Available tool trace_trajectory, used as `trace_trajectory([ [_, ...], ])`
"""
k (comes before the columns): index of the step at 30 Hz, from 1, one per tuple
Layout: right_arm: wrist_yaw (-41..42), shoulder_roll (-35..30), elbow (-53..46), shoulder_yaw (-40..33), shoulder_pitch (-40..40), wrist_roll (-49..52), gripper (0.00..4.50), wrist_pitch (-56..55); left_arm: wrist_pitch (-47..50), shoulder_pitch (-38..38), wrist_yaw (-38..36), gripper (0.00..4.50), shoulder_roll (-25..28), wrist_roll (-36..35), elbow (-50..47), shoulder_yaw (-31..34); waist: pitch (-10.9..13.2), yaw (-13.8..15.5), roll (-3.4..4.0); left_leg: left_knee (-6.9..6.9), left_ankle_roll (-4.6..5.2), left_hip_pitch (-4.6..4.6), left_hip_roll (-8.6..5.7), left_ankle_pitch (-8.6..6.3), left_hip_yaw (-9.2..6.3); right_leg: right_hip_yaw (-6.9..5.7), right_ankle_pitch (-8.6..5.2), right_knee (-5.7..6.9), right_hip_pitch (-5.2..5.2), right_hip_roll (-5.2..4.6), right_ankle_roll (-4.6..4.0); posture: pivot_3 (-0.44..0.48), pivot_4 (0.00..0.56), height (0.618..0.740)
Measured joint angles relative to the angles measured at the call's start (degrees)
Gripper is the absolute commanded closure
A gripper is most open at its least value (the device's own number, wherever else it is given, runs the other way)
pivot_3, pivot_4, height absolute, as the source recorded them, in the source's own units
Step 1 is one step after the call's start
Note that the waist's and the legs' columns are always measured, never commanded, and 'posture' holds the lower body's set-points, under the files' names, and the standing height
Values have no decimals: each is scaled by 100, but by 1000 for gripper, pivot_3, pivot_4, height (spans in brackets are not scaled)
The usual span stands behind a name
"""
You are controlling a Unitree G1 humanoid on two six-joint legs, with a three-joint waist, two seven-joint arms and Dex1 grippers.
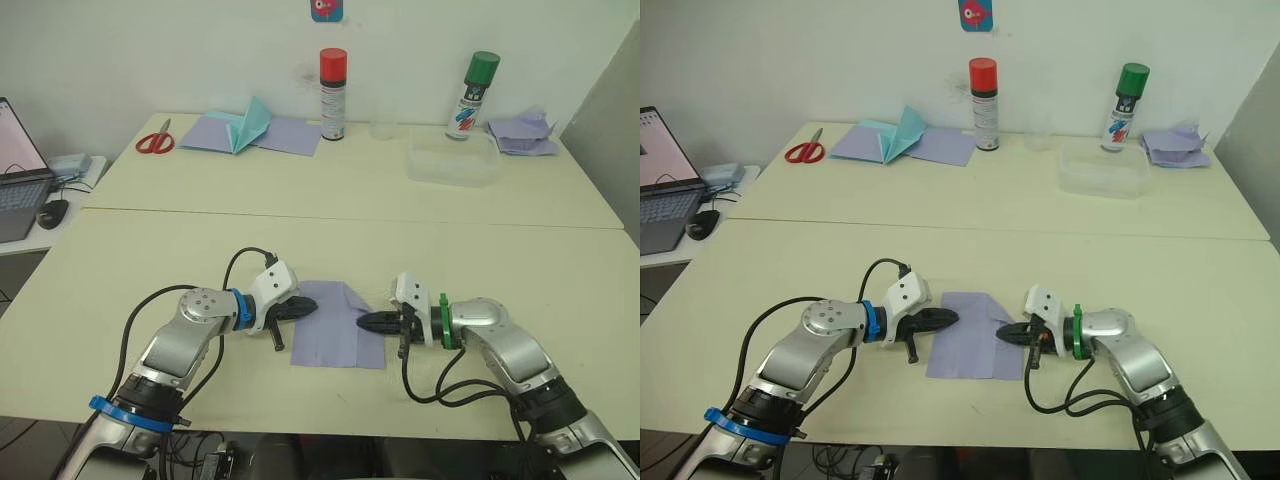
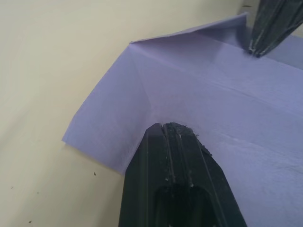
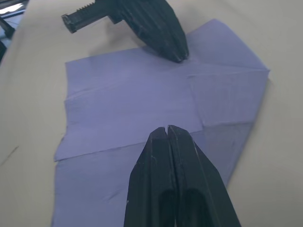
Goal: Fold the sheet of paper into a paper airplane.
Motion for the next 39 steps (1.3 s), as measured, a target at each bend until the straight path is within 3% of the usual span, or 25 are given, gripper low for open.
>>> trace_trajectory([
  [21, -470, -104, 710, -825, -300, 18, 4485, -221, -33, -77, -121, 4500, 1, 80, 36, -50, 0, 4, 0, -16, 0, 1, -3, 0, 3, 0, 2, -23, 4, -4, -2, 0, 150, 740],
  [32, -386, -213, 1059, -679, -271, -258, 4485, -522, -44, -73, -141, 4500, 2, 80, 34, -51, -1, 3, 1, -28, 0, 2, -2, 1, 5, 1, 3, -34, 6, -5, -3, 0, 150, 740],
  [39, 58, -193, 344, -346, 76, 13, 4485, -35, -44, -63, -126, 4500, -4, 80, 29, -50, -3, 7, 2, -31, -1, 3, 0, 1, 4, 0, 2, -35, 6, -5, -1, 0, 150, 740],
])
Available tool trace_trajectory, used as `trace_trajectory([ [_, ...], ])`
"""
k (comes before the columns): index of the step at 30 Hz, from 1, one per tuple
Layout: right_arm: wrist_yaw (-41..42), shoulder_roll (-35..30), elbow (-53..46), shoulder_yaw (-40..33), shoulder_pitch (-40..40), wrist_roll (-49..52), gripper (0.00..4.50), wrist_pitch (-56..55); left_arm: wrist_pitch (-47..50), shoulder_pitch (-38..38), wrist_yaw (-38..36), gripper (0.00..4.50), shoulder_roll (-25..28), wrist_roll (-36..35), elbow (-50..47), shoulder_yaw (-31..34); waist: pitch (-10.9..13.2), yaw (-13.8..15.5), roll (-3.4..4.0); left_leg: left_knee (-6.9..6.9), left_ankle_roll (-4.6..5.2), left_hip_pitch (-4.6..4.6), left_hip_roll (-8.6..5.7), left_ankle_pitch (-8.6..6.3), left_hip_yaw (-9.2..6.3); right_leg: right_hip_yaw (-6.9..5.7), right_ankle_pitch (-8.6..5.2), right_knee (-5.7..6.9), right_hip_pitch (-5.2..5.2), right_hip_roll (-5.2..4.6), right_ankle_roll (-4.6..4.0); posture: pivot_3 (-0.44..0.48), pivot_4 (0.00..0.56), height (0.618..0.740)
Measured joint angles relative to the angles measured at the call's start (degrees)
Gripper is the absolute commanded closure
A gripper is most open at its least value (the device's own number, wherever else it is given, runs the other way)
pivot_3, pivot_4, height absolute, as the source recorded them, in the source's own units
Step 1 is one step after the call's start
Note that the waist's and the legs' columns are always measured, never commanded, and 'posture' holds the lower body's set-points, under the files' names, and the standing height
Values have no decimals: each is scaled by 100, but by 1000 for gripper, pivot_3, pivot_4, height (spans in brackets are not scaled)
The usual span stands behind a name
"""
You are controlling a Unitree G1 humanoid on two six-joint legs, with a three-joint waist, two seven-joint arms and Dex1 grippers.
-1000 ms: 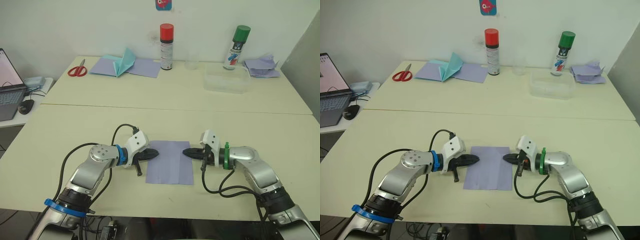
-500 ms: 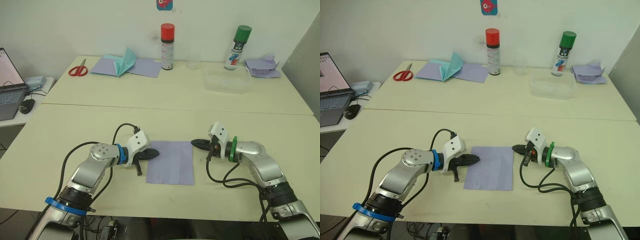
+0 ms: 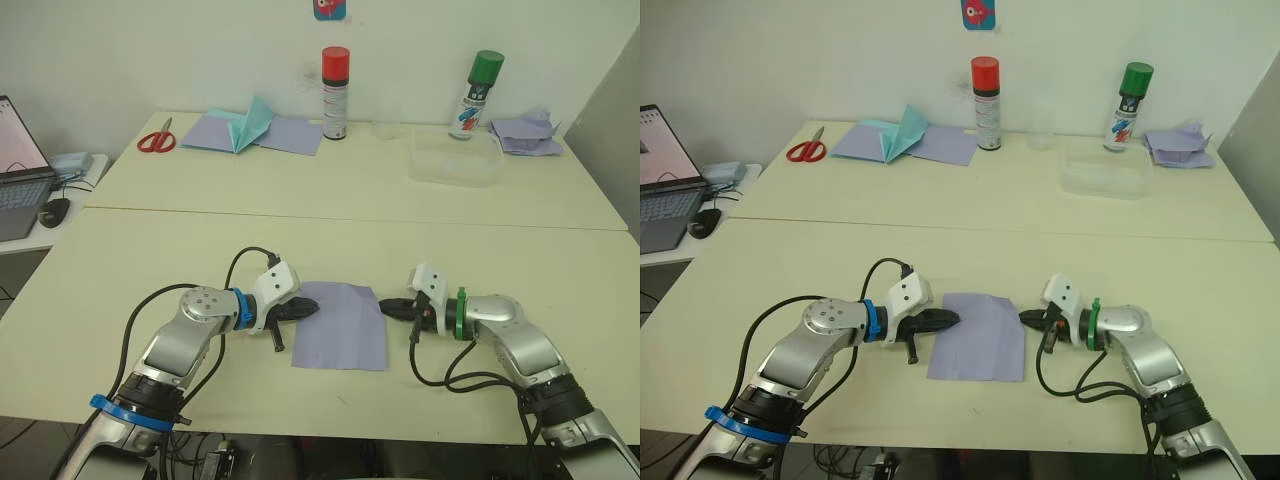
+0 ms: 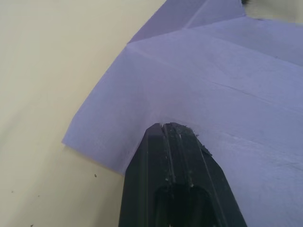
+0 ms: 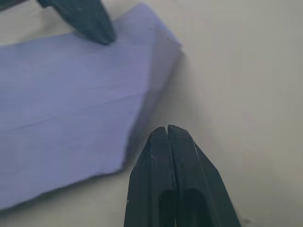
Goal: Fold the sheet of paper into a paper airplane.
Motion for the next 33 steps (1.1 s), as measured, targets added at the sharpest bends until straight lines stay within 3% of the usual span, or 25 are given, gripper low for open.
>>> trace_trajectory([
  [9, 22, 247, -190, -85, 23, 599, 4485, 967, 0, 5, 14, 4500, -27, 1, 2, 2, -1, 5, 0, 0, 0, -1, -2, 0, -2, 0, 2, 0, 0, 0, -3, 0, 150, 740],
  [24, -209, 598, -190, -196, -200, 688, 4485, 1116, 0, 4, 14, 4500, -59, 1, 12, 14, -1, 4, 0, -1, 1, -1, -2, 0, -2, -1, 1, 0, -1, 0, -2, 0, 150, 740],
  [33, -265, 674, -189, -193, -305, 681, 4485, 1093, 334, 53, -94, 4500, -557, -469, 8, 55, 2, 11, -4, 0, 3, -12, -3, -2, -2, -2, 2, -2, -5, 0, -3, 0, 150, 740],
])
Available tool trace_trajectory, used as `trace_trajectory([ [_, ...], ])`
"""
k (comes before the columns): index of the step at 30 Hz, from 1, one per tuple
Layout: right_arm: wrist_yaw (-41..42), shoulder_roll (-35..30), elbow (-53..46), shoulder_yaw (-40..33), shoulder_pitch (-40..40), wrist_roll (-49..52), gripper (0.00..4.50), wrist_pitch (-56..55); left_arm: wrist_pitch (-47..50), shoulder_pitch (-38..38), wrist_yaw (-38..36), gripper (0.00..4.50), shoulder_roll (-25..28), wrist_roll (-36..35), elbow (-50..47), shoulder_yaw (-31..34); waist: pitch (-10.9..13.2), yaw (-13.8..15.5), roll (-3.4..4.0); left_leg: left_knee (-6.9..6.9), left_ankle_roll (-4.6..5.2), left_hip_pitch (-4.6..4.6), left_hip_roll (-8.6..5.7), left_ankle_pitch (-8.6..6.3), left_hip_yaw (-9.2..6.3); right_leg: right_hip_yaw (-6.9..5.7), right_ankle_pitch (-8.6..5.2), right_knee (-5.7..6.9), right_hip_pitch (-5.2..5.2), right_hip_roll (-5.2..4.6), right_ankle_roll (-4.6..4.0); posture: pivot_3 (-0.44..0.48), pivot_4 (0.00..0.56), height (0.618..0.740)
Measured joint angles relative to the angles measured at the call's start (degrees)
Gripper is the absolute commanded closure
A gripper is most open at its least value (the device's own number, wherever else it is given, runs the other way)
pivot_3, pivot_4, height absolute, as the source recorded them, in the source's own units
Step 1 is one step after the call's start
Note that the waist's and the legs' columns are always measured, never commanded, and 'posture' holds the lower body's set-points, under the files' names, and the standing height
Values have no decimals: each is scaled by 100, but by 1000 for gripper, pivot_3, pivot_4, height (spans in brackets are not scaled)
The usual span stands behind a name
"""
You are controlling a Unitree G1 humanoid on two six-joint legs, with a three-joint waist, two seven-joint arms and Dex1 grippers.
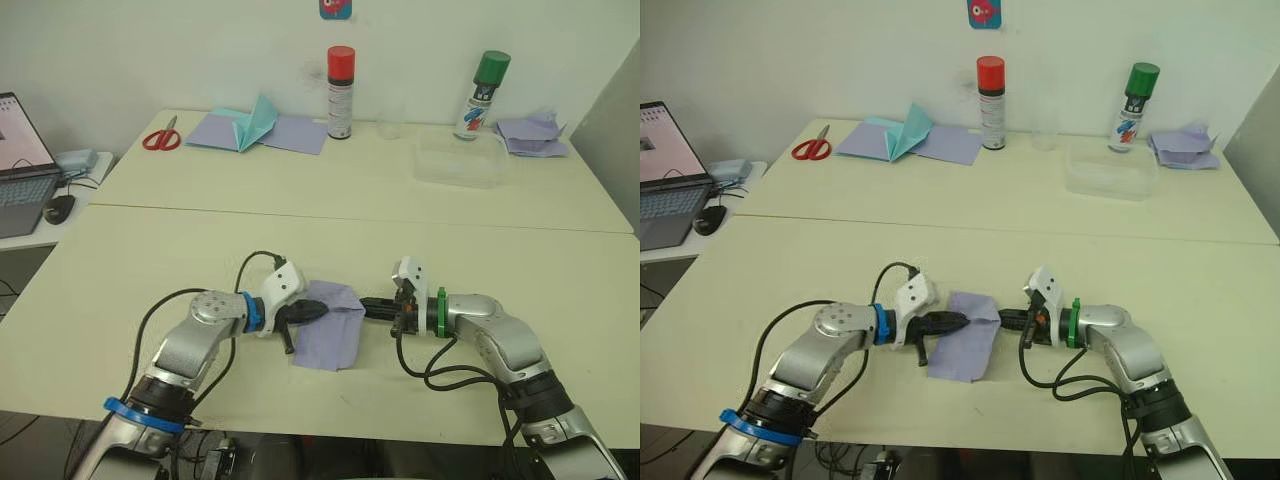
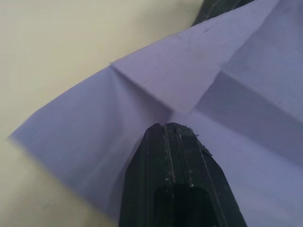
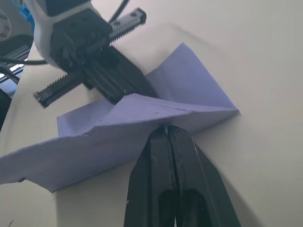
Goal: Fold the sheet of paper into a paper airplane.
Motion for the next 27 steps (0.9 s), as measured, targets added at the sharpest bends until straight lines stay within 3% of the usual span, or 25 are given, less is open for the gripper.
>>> trace_trajectory([
  [8, -85, 26, 0, 53, 1, -12, 4485, -21, 230, -74, -14, 4500, -36, -284, -13, 41, 1, -4, 1, -2, -2, 1, 0, 1, -1, -1, 0, 0, -1, 5, 0, 0, 150, 740],
  [16, -113, 122, 0, 221, 1, -24, 4485, -72, 441, -272, 207, 4500, -86, -589, -15, 507, 1, -5, 0, -1, -2, 0, 0, 1, 0, -1, -1, 0, -1, 5, 1, 0, 150, 740],
  [27, -142, 287, 26, 313, -60, -171, 4485, -215, 422, -270, 265, 4500, -26, -603, -16, 484, 1, -5, 0, -1, -3, 0, 0, 1, 0, 0, 0, 0, -1, 5, 0, 0, 150, 740],
])
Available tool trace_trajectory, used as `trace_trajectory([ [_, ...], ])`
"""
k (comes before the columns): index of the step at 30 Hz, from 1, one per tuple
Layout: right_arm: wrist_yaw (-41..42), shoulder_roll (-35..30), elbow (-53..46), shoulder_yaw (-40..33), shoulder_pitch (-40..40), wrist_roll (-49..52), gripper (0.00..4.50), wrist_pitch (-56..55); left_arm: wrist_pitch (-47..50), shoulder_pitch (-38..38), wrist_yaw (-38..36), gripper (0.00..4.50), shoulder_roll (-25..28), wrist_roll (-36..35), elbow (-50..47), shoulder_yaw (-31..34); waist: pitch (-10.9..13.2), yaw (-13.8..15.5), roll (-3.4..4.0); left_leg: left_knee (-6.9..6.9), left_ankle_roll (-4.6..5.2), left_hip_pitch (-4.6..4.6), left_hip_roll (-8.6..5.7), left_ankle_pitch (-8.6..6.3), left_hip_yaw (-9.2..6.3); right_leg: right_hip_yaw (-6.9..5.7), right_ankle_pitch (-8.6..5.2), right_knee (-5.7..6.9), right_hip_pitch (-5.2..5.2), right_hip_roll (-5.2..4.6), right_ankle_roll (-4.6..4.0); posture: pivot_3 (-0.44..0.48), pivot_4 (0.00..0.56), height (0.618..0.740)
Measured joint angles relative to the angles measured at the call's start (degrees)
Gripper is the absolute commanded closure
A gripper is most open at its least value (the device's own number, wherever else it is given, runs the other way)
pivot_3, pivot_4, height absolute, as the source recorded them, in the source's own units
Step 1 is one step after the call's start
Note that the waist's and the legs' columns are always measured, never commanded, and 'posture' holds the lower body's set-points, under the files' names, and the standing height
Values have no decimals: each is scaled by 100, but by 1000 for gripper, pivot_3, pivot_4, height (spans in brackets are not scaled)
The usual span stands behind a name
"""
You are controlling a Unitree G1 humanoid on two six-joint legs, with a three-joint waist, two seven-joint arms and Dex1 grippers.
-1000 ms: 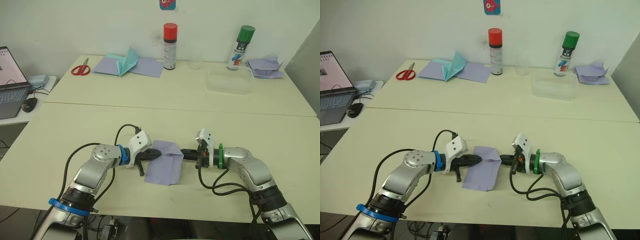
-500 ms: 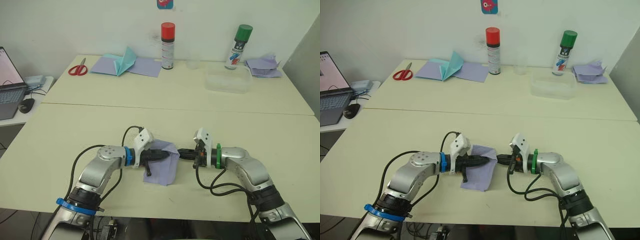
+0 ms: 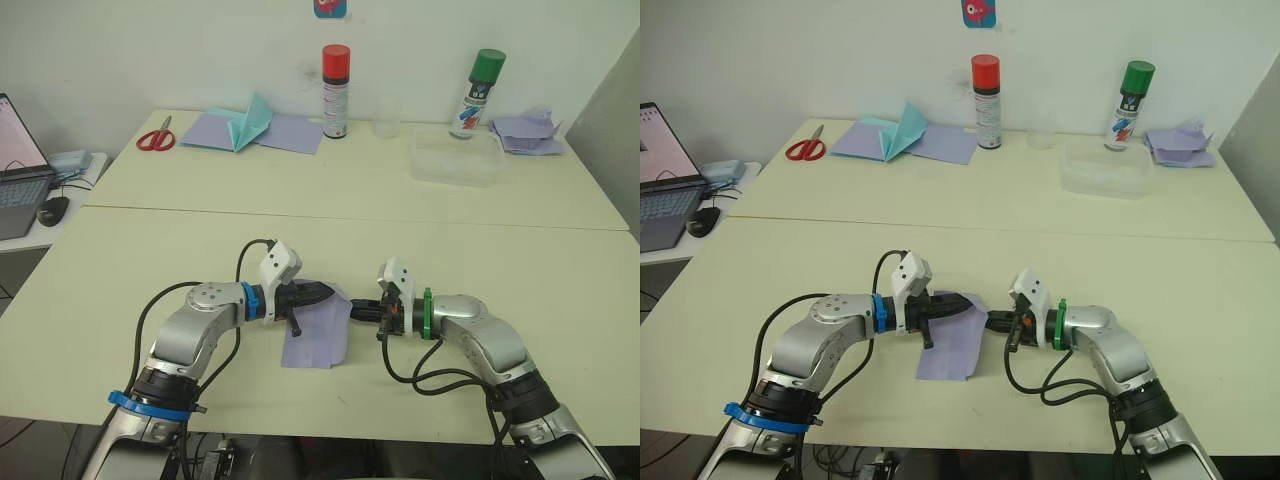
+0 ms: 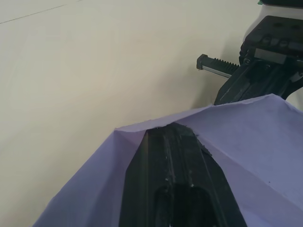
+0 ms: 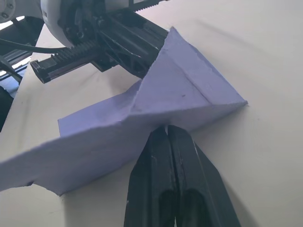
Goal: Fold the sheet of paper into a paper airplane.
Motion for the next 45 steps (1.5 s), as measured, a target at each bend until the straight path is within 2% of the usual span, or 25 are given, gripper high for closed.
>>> trace_trajectory([
  [5, -24, 38, 34, 5, -38, -15, 4485, -18, -147, 215, -50, 4500, 381, 424, 35, -253, 0, -3, 1, 0, 0, 0, 1, 0, 3, 2, 3, -1, -1, -1, -5, 0, 150, 740],
  [17, -92, 561, 229, 162, -292, -55, 4485, -44, -258, 272, -42, 4500, 505, 516, 66, -245, 0, -16, 1, -1, 0, 3, 4, 0, 0, -3, 3, 3, 0, 0, -6, 0, 150, 740],
  [27, -63, 670, 827, 592, -508, -459, 4485, -425, -227, 274, -31, 4500, 565, 505, 58, -219, 0, -24, 1, 0, 0, 5, 5, 0, 2, -2, 8, 4, -1, 0, -15, 0, 150, 740],
  [37, -70, 661, 1130, 955, -698, -1011, 4485, -759, -210, 365, 54, 4500, 871, 498, 62, 37, -1, -47, 0, -1, -1, 10, 9, 0, 4, -1, 9, 6, -2, 2, -15, 0, 150, 740],
  [45, -55, 641, 1203, 1092, -867, -1223, 4485, -835, -331, 500, -3, 4500, 1113, 279, 149, 642, -2, -68, -2, -3, -3, 10, 10, 2, 5, -2, 9, 8, -2, 0, -16, 0, 150, 740],
])
